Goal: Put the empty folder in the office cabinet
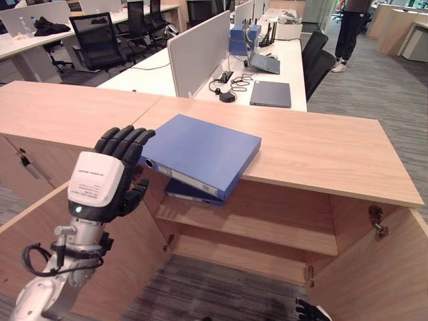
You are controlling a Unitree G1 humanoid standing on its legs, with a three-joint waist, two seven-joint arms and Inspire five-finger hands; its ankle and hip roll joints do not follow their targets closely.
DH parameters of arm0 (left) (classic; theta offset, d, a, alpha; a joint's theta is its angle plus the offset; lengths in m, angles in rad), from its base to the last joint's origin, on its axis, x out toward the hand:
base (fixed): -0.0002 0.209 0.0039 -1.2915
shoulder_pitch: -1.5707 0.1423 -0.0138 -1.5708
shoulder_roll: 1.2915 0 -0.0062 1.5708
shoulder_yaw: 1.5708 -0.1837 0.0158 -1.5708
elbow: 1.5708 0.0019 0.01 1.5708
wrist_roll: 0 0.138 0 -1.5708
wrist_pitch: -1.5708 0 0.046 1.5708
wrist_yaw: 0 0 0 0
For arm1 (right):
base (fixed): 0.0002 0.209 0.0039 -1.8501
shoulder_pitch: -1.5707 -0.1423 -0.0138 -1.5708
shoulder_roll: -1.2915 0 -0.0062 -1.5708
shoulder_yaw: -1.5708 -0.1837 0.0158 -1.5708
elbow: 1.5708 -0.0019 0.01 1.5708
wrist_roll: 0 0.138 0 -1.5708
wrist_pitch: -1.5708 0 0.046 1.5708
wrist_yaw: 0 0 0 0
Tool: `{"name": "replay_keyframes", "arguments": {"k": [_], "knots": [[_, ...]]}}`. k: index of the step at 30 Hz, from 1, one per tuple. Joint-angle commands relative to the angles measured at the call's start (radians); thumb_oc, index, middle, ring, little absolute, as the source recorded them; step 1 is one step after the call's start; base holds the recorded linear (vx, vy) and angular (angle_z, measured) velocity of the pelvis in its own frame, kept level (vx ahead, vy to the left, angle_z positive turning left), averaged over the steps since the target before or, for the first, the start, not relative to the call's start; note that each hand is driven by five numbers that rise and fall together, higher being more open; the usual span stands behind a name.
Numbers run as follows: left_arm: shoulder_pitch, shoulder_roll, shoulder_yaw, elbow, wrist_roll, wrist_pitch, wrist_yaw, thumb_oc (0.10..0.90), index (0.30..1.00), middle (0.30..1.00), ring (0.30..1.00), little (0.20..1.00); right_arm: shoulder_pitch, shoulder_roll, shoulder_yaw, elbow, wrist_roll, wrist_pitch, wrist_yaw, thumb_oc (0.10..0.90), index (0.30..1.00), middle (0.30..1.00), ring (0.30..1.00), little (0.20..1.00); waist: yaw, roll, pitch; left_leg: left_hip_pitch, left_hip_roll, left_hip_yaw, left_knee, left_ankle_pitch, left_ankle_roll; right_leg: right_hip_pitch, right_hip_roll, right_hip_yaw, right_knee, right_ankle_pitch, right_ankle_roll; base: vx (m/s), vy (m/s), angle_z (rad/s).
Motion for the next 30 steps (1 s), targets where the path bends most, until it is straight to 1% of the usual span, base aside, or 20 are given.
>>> {"name": "replay_keyframes", "arguments": {"k": [1,3,4,13,20,30], "knots": [[-0.146,0.043,0.079,-0.060,-0.076,-0.024,0.014,0.800,0.900,0.900,0.900,0.900,-0.083,-0.048,0.024,-0.020,0.004,-0.053,-0.004,0.800,0.900,0.900,0.900,0.900,-0.028,0.013,-0.003,-0.011,0.021,0.045,-0.003,-0.017,-0.057,0.130,-0.014,0.029,0.012,-0.198,0.062,0.00,0.000,0.00],[-0.147,0.032,0.076,-0.064,-0.090,-0.027,0.007,0.800,0.900,0.900,0.900,0.900,-0.084,-0.047,0.022,-0.019,0.004,-0.051,-0.007,0.800,0.900,0.900,0.900,0.900,-0.029,0.014,-0.003,-0.012,0.021,0.048,-0.003,-0.017,-0.057,0.129,-0.015,0.031,0.011,-0.198,0.062,0.00,0.000,0.00],[-0.150,0.011,0.070,-0.072,-0.119,-0.037,-0.005,0.800,0.900,0.900,0.900,0.900,-0.085,-0.046,0.017,-0.016,0.006,-0.049,-0.011,0.800,0.900,0.900,0.900,0.900,-0.032,0.016,-0.003,-0.012,0.020,0.050,-0.003,-0.018,-0.056,0.126,-0.015,0.034,0.011,-0.198,0.062,0.00,0.000,0.00],[-0.180,-0.011,0.006,-0.080,-0.172,-0.059,-0.068,0.800,0.900,0.900,0.900,0.900,-0.093,-0.038,0.010,-0.005,0.017,-0.041,-0.014,0.800,0.900,0.900,0.900,0.900,-0.044,0.024,0.002,-0.009,0.024,0.062,-0.003,-0.021,-0.056,0.122,-0.018,0.043,0.010,-0.196,0.063,0.01,0.000,-0.03],[-0.224,0.027,-0.057,-0.067,-0.176,-0.066,-0.111,0.800,0.900,0.900,0.900,0.900,-0.090,-0.039,0.000,-0.001,0.032,-0.039,-0.014,0.800,0.900,0.900,0.900,0.900,-0.062,0.030,0.007,-0.003,0.025,0.056,-0.003,-0.023,-0.055,0.128,-0.015,0.041,0.019,-0.205,0.058,0.00,0.000,0.00],[-0.290,0.087,-0.113,-0.044,-0.142,-0.067,-0.130,0.800,0.900,0.900,0.900,0.900,-0.081,-0.032,-0.001,0.042,0.041,-0.036,-0.012,0.800,0.900,0.900,0.900,0.900,-0.080,0.032,0.005,0.006,0.024,0.064,-0.003,-0.028,-0.056,0.132,-0.018,0.043,0.019,-0.206,0.059,0.00,0.000,0.00]]}}
